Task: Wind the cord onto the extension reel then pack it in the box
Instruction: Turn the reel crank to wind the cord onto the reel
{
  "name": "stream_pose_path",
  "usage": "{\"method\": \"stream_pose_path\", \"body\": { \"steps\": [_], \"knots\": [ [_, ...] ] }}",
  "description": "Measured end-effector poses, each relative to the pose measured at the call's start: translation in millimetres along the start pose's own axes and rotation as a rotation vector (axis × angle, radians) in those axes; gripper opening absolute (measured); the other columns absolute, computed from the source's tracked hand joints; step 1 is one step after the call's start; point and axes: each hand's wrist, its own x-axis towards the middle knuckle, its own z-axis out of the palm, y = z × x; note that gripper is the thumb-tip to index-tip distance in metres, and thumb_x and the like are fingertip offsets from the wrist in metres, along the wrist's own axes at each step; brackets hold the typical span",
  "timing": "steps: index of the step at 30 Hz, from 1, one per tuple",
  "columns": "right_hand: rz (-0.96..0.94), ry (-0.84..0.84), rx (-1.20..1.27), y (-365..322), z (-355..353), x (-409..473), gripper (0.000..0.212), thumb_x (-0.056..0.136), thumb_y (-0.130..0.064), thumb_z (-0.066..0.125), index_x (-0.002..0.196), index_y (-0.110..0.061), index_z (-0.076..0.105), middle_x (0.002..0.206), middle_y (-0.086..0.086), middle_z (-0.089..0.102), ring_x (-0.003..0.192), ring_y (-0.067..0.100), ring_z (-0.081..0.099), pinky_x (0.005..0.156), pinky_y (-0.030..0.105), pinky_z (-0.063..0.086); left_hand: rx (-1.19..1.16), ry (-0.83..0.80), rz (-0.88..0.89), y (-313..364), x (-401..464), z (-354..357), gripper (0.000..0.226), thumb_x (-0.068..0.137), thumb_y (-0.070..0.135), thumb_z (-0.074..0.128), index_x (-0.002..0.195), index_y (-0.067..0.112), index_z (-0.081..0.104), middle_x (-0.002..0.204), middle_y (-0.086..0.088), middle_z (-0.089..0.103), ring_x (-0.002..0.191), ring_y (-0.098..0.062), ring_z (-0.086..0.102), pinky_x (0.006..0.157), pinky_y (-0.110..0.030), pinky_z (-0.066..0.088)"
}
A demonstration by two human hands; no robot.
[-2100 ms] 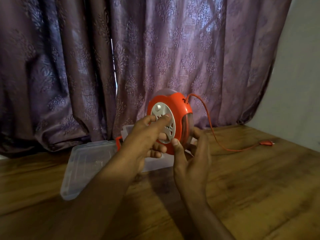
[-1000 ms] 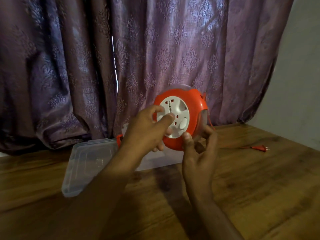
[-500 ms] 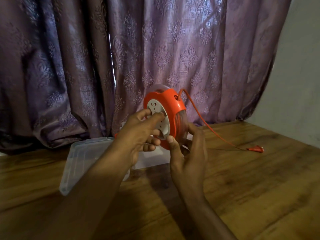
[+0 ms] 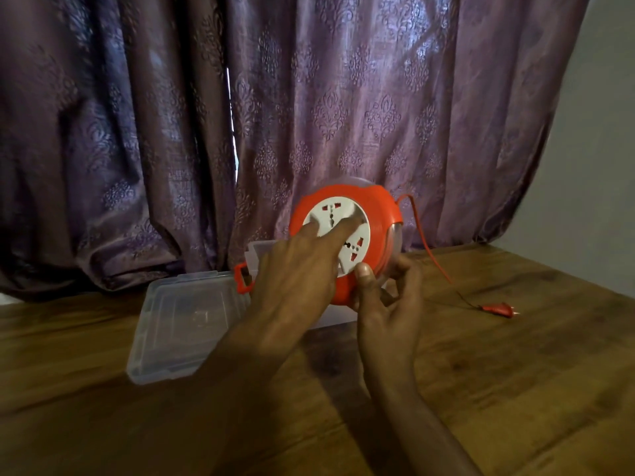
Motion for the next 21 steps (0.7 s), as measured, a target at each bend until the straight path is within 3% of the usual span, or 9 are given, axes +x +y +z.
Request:
{"method": "stream_pose_path", "body": {
  "steps": [3, 6, 9, 11, 13, 15, 17, 19, 21],
  "knots": [
    [0.016, 0.021, -0.015, 0, 0, 3, 0.038, 0.086, -0.043, 0.068, 0.115, -0.020, 0.059, 0.110, -0.002, 0.070, 0.099, 0.011, 0.072, 0.078, 0.051, 0.063, -0.132, -0.004, 0.020, -3, 1, 0, 0.062, 0.092, 0.022, 0.053, 0.144, 0.046, 0.028, 0.134, 0.000, 0.055, 0.117, -0.025, 0.056, 0.092, -0.043, 0.050],
    [0.002, 0.040, -0.009, -2, -2, 6, 0.036, 0.087, -0.039, 0.068, 0.116, -0.019, 0.059, 0.112, -0.003, 0.069, 0.098, 0.013, 0.072, 0.080, 0.052, 0.062, -0.308, 0.072, -0.046, 4, 3, -7, 0.060, 0.085, 0.026, 0.061, 0.137, 0.047, 0.038, 0.125, 0.005, 0.063, 0.109, -0.019, 0.061, 0.089, -0.038, 0.051],
    [-0.012, 0.051, 0.001, -3, -3, 6, 0.034, 0.088, -0.039, 0.067, 0.116, -0.022, 0.058, 0.112, -0.008, 0.068, 0.094, 0.007, 0.071, 0.077, 0.041, 0.062, -0.379, 0.165, -0.233, 6, 7, -16, 0.048, 0.085, 0.035, 0.061, 0.129, 0.042, 0.045, 0.106, 0.009, 0.071, 0.093, -0.020, 0.067, 0.080, -0.038, 0.055],
    [-0.037, 0.056, 0.000, -6, -3, 6, 0.035, 0.088, -0.041, 0.066, 0.117, -0.024, 0.057, 0.111, -0.015, 0.067, 0.091, -0.002, 0.069, 0.071, 0.023, 0.058, -0.588, 0.086, -0.376, 4, 11, -20, 0.037, 0.088, 0.035, 0.060, 0.124, 0.034, 0.051, 0.087, 0.005, 0.074, 0.068, -0.019, 0.069, 0.061, -0.032, 0.055],
    [-0.070, 0.058, -0.006, -8, -3, 5, 0.035, 0.088, -0.042, 0.066, 0.117, -0.025, 0.057, 0.111, -0.020, 0.066, 0.094, -0.005, 0.068, 0.071, 0.014, 0.054, -0.862, -0.079, -0.523, 5, 13, -21, 0.036, 0.090, 0.034, 0.060, 0.124, 0.026, 0.052, 0.080, -0.002, 0.075, 0.045, -0.017, 0.063, 0.042, -0.024, 0.045],
    [-0.103, 0.043, -0.034, -9, -3, 4, 0.032, 0.090, -0.039, 0.066, 0.118, -0.026, 0.057, 0.108, -0.019, 0.067, 0.097, 0.001, 0.069, 0.074, 0.019, 0.056, -1.026, -0.194, -0.621, 9, 13, -20, 0.045, 0.090, 0.038, 0.062, 0.130, 0.023, 0.049, 0.082, -0.006, 0.074, 0.039, -0.015, 0.059, 0.036, -0.020, 0.040],
    [-0.153, 0.010, -0.084, -9, -2, 1, 0.033, 0.092, -0.033, 0.067, 0.121, -0.023, 0.056, 0.108, -0.013, 0.067, 0.098, 0.005, 0.068, 0.076, 0.021, 0.057, -1.124, -0.211, -0.689, 10, 12, -21, 0.051, 0.088, 0.045, 0.062, 0.130, 0.021, 0.050, 0.083, -0.007, 0.070, 0.038, -0.014, 0.057, 0.035, -0.018, 0.038],
    [-0.196, -0.026, -0.125, -10, -2, -1, 0.034, 0.092, -0.028, 0.067, 0.122, -0.018, 0.056, 0.111, 0.000, 0.066, 0.096, 0.005, 0.068, 0.077, 0.018, 0.056, -1.173, -0.193, -0.745, 8, 12, -21, 0.044, 0.085, 0.051, 0.062, 0.119, 0.023, 0.058, 0.080, -0.006, 0.069, 0.036, -0.012, 0.055, 0.035, -0.015, 0.036],
    [-0.211, -0.059, -0.153, -10, 0, -3, 0.034, 0.091, -0.026, 0.067, 0.121, -0.016, 0.056, 0.113, 0.006, 0.066, 0.098, 0.013, 0.068, 0.079, 0.027, 0.059, -1.186, -0.176, -0.776, 4, 10, -20, 0.034, 0.084, 0.053, 0.061, 0.105, 0.025, 0.063, 0.073, -0.004, 0.070, 0.035, -0.010, 0.054, 0.035, -0.015, 0.036]
  ]
}}
